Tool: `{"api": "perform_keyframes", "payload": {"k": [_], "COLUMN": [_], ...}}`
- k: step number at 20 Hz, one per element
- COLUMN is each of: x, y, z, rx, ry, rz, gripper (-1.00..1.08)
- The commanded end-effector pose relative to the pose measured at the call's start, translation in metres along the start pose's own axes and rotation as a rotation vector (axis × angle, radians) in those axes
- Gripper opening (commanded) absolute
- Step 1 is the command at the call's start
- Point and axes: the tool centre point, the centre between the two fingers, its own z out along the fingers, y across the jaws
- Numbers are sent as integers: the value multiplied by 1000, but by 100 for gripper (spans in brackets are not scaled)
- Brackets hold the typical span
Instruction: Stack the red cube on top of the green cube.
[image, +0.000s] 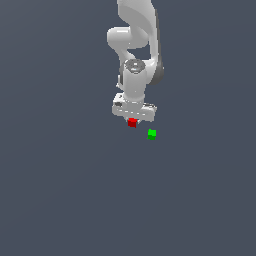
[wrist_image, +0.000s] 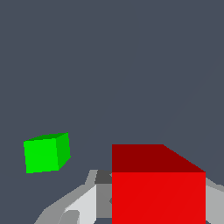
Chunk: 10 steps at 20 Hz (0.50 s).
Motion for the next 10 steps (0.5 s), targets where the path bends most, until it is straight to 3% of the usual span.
{"api": "perform_keyframes", "payload": {"k": [1,10], "x": [0,-1], "y": [0,-9], "z": [-6,-2], "rx": [0,0], "ry": [-1,-1], "rz": [0,0], "gripper": [-100,-100]}}
